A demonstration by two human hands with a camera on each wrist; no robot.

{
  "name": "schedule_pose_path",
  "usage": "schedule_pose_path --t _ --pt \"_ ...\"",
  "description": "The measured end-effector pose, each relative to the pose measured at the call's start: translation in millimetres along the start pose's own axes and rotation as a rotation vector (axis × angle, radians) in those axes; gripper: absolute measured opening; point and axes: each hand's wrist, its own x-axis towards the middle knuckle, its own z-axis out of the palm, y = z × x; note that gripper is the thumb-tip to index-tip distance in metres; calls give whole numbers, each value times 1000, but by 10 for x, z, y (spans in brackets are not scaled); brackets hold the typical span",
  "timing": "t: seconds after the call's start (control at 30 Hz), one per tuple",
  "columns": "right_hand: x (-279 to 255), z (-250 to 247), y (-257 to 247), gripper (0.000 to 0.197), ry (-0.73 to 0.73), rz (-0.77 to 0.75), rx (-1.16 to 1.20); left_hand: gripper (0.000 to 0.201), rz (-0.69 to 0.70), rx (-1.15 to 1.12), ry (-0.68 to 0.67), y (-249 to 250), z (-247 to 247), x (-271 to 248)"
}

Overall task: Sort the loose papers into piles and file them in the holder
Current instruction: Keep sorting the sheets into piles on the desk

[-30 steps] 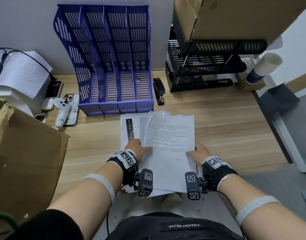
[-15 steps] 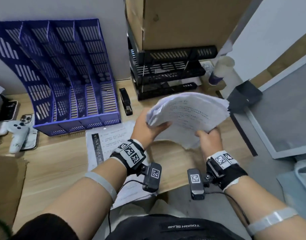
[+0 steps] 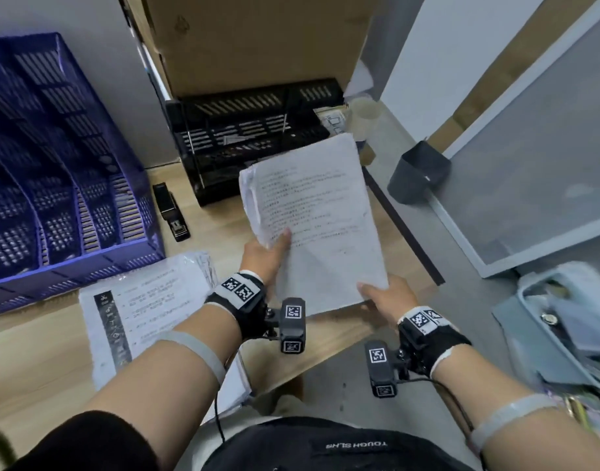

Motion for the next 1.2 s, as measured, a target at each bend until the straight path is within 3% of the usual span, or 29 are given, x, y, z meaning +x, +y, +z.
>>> schedule_pose_path --t 0.03,0.13,0.4,0.5,0.6,0.7,0.8,0.9,1.0,1.1,1.2 --pt "10 -99 24 16 20 13 8 43 -36 11 -8 -81 56 49" --pt "57 -388 45 11 136 20 -75 24 -103 25 -67 -257 275 87" --pt "278 -901 187 16 393 122 6 30 -142 144 -312 -274 841 106" --pt "347 -999 296 33 463 233 60 39 -215 236 -372 -323 880 127" --pt "402 -954 339 56 508 372 -112 55 -254 301 -251 -394 741 123" --pt "385 -601 202 44 370 253 -103 35 -188 274 -138 -408 421 67" --pt "309 39 17 30 49 130 -94 17 -47 308 56 -372 -66 -22" --pt "79 727 -196 20 -343 51 -116 20 28 452 351 -301 -690 -199" --pt "-190 1305 -321 15 -615 20 -187 31 -80 622 616 -308 -1392 -467" --pt "-391 1768 -316 13 -712 28 -240 45 -260 790 722 -312 -1946 -826" --pt "-477 2077 -267 12 -666 -90 -438 31 -293 704 670 -334 -2192 -1080"
